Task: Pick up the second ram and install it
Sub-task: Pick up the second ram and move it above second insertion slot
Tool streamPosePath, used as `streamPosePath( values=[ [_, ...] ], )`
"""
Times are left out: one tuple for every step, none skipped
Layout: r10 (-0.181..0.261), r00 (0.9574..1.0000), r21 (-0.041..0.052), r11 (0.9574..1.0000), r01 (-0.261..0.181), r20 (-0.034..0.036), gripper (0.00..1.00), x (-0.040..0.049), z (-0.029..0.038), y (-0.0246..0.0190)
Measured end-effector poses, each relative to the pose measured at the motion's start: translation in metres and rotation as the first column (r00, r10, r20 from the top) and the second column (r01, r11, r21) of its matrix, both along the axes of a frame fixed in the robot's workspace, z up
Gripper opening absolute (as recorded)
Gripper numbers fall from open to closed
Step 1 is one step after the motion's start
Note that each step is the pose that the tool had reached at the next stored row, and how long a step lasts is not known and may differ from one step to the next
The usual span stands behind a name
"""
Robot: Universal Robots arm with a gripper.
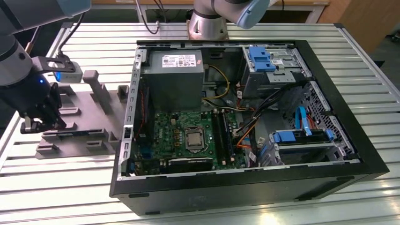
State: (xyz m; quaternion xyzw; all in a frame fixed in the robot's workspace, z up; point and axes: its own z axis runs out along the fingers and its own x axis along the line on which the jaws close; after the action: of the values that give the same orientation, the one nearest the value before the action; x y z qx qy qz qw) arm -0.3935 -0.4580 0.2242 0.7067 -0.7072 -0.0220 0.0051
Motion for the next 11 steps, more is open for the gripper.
streamPosePath(
  values=[
    [0.0, 1.0, 0.0001, 1.0, 0.0, 0.0001, 0.11, 0.0, -0.0005, 0.0],
    [0.001, 1.0, 0.0, 1.0, -0.001, 0.0001, 0.11, 0.0, -0.0009, 0.0],
    [0.001, 1.0, 0.0, 1.0, -0.001, 0.0, 0.11, 0.0, -0.0014, 0.0],
    [0.001, 1.0, 0.0, 1.0, -0.001, 0.0, 0.11, 0.0, -0.0019, 0.0],
    [0.001, 1.0, 0.0001, 1.0, -0.001, 0.0001, 0.11, 0.0, -0.0024, 0.0],
    [0.002, 1.0, 0.0001, 1.0, -0.002, 0.0001, 0.11, 0.0, -0.0029, 0.0],
    [0.002, 1.0, 0.0001, 1.0, -0.002, 0.0001, 0.11, 0.0, -0.0034, 0.0],
    [0.002, 1.0, 0.0, 1.0, -0.002, 0.0, 0.11, 0.0, -0.0041, 0.0],
    [0.002, 1.0, 0.0, 1.0, -0.002, 0.0, 0.11, 0.0, -0.0047, 0.0],
    [0.003, 1.0, 0.0, 1.0, -0.003, 0.0001, 0.11, 0.0, -0.0054, 0.0],
    [0.003, 1.0, -0.0001, 1.0, -0.003, -0.0001, 0.11, 0.0, -0.0058, 0.0]
  ],
)
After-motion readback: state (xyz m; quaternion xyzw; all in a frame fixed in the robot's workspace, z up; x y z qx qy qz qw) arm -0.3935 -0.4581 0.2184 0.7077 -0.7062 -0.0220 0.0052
